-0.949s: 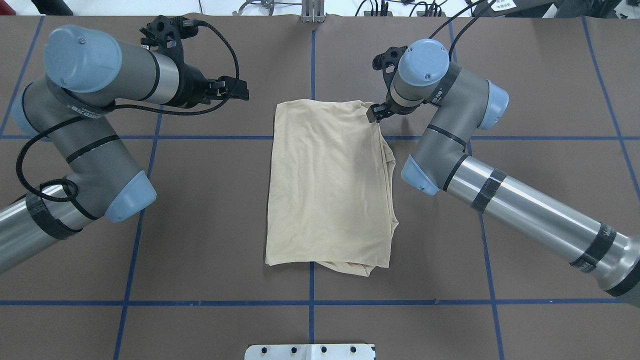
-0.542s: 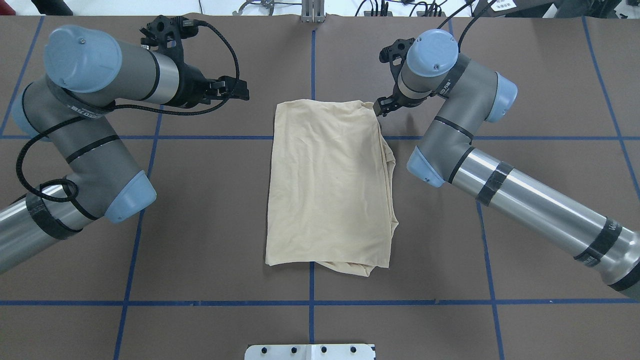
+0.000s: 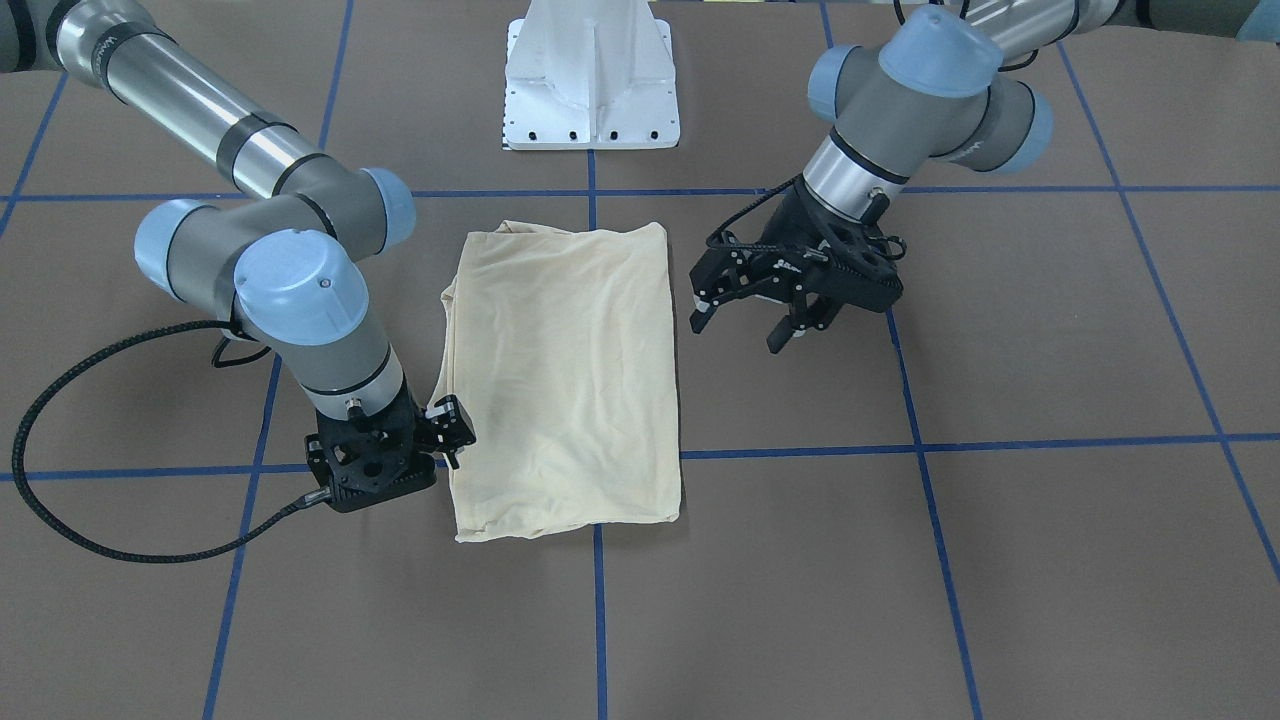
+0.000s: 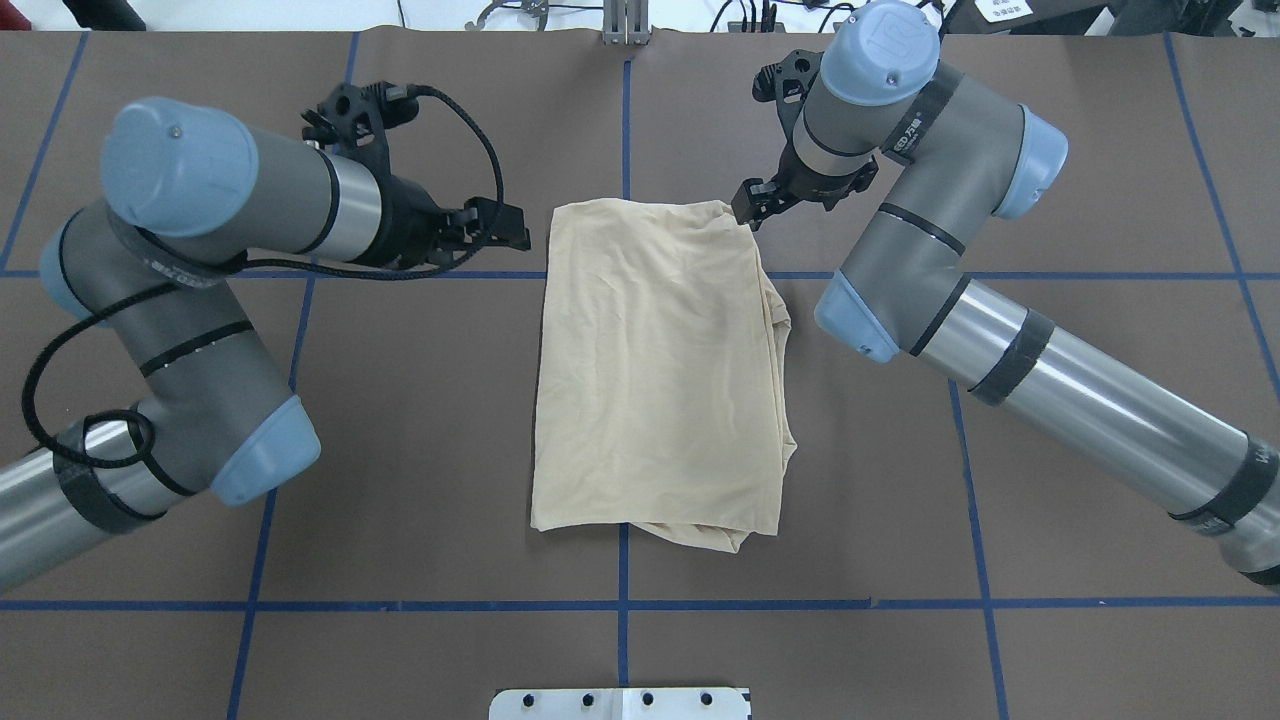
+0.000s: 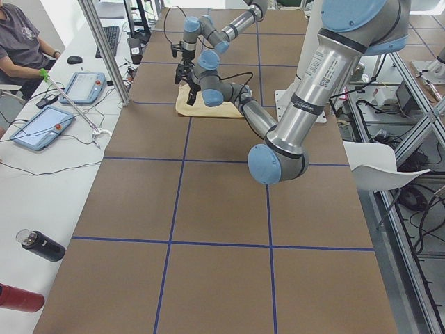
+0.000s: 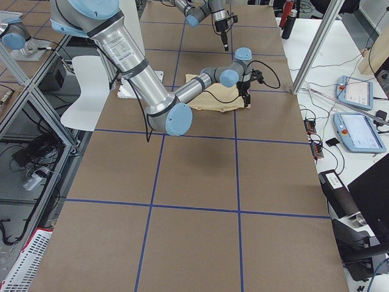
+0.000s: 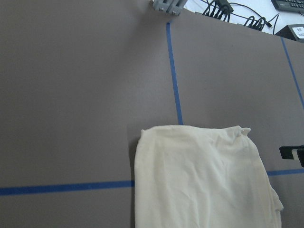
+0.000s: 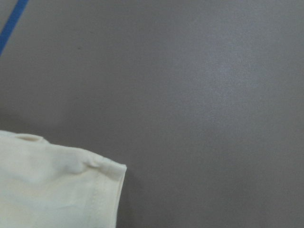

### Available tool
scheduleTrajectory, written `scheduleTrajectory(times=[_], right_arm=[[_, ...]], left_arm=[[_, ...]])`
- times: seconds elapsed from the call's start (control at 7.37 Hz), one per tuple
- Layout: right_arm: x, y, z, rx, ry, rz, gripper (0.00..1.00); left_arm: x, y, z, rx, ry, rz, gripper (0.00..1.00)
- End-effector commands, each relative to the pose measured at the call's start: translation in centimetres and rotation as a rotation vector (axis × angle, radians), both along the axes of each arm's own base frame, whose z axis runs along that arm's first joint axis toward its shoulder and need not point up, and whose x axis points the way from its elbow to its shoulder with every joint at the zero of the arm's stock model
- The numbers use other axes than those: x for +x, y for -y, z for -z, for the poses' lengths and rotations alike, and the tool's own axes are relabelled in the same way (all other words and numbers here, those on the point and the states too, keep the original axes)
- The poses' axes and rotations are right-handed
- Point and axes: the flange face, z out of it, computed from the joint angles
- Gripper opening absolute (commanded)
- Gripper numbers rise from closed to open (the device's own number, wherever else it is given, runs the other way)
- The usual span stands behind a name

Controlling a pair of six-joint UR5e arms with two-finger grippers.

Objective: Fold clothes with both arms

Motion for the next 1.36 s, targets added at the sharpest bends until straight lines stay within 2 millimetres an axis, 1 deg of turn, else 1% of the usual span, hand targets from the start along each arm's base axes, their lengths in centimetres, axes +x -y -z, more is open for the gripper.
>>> scheduleTrajectory(times=[0.0, 0.14, 0.27, 0.41, 0.54, 0.68, 0.81, 0.95, 1.08, 1.22], right_arm=[[2.6, -3.8, 2.1, -0.146, 0.091, -0.051, 1.0], [4.1, -6.0, 2.3, -0.198, 0.143, -0.06, 1.0], [4.8, -8.0, 2.7, -0.245, 0.183, -0.054, 1.0], [5.4, -9.7, 2.7, -0.275, 0.202, -0.063, 1.0], [5.5, -11.2, 3.0, -0.289, 0.215, -0.063, 1.0], [4.7, -12.5, 3.5, -0.308, 0.225, -0.06, 1.0], [4.5, -12.8, 3.6, -0.313, 0.227, -0.06, 1.0], [4.2, -12.8, 3.4, -0.316, 0.223, -0.058, 1.0], [4.2, -12.8, 3.2, -0.317, 0.22, -0.057, 1.0], [4.2, -12.8, 3.3, -0.318, 0.219, -0.058, 1.0]], left_arm=[[3.4, -5.6, 1.3, -0.133, -0.081, -0.055, 1.0], [5.4, -8.3, 0.7, -0.189, -0.125, -0.042, 1.0], [6.2, -11.2, -1.2, -0.225, -0.222, -0.027, 1.0], [6.3, -12.6, -3.2, -0.24, -0.251, -0.017, 1.0], [7.9, -14.0, -4.4, -0.264, -0.228, -0.019, 0.99], [9.4, -15.0, -5.5, -0.275, -0.203, -0.036, 0.99], [10.3, -15.2, -6.4, -0.283, -0.181, -0.043, 0.97], [12.1, -16.8, -6.8, -0.295, -0.153, -0.074, 0.97], [13.1, -17.2, -7.3, -0.307, -0.113, -0.08, 0.97], [13.2, -17.7, -7.1, -0.306, -0.114, -0.089, 0.96]])
